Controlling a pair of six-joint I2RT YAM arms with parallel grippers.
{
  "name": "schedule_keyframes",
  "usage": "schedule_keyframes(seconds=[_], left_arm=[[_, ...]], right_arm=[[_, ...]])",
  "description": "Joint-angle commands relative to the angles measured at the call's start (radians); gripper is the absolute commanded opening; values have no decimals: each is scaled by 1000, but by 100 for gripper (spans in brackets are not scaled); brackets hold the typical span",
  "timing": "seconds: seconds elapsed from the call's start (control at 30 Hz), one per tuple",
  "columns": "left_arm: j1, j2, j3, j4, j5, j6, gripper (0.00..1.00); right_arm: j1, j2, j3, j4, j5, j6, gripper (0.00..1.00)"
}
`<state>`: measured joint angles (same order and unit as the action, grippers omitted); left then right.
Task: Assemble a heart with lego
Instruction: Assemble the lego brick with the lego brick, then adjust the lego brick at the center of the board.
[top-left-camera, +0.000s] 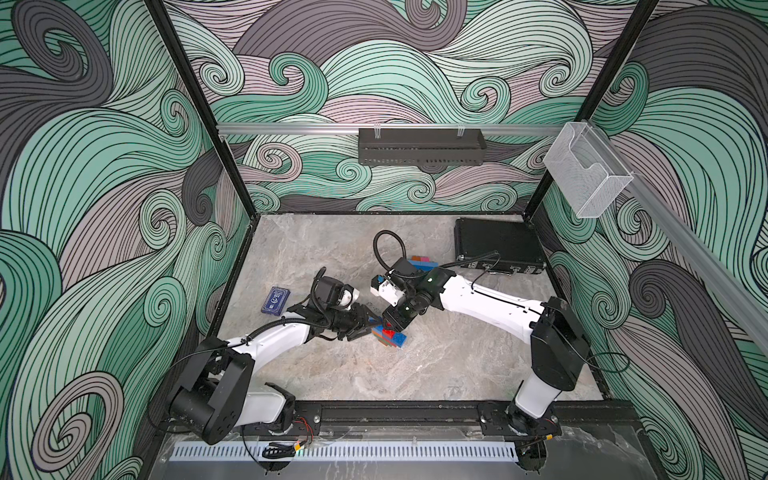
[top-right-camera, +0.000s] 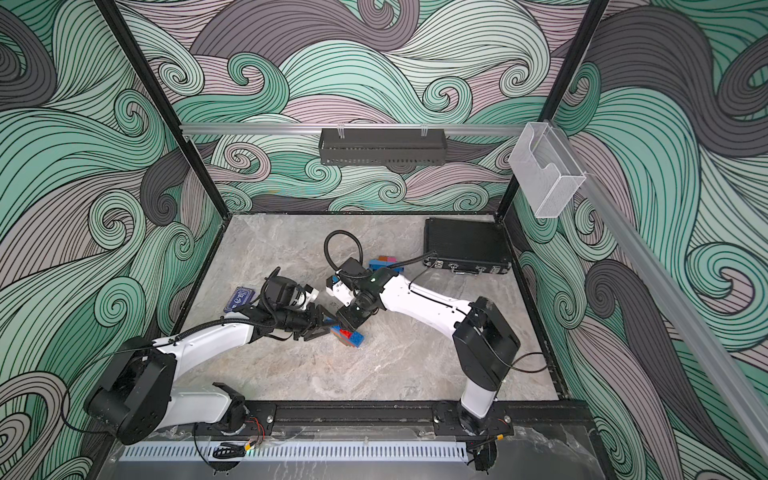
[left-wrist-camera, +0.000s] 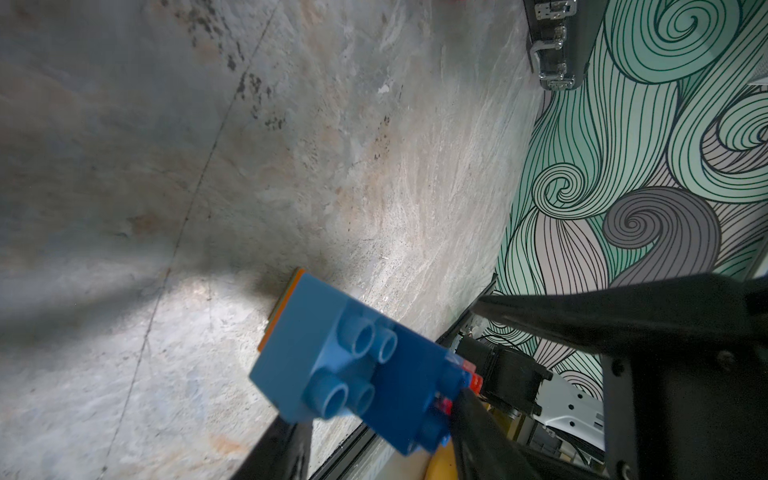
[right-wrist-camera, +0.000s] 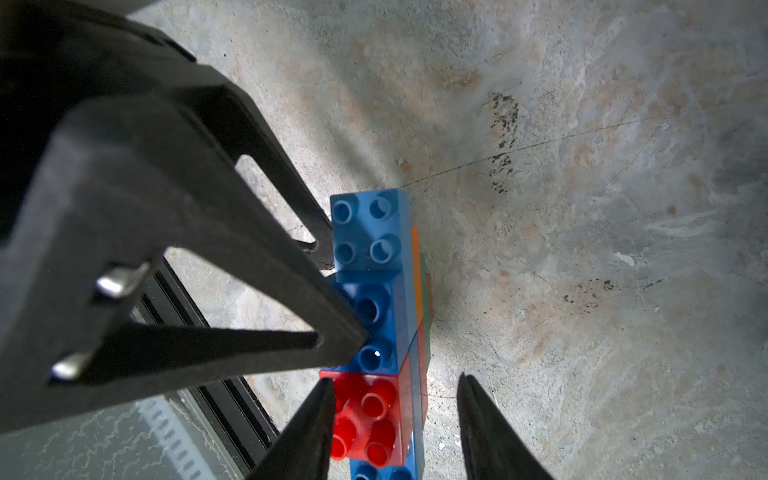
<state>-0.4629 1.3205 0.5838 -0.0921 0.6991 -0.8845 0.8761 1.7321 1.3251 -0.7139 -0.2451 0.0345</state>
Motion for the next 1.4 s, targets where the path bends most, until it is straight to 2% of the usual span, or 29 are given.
schedule_keyframes(seconds=[0.0, 0.33, 0.6, 0.9, 1.13, 1.37], left_arm=[[-15, 22, -11, -31, -51, 1, 48], [-36, 30, -19, -59, -98, 7, 45], [-37, -18, 47, -112, -96, 0, 54], [-31, -87, 114, -205, -128, -5, 57], [21, -153, 99, -292, -155, 28, 57], [91, -196, 55, -333, -143, 53, 56]], right_arm=[[1, -19, -24, -24, 6, -4, 54], [0, -82, -39, 4, -41, 20, 57], [20, -100, -76, 22, -15, 41, 68], [51, -87, -89, 43, 43, 57, 73], [63, -31, -77, 60, 71, 38, 71], [70, 15, -43, 70, 50, -4, 61]])
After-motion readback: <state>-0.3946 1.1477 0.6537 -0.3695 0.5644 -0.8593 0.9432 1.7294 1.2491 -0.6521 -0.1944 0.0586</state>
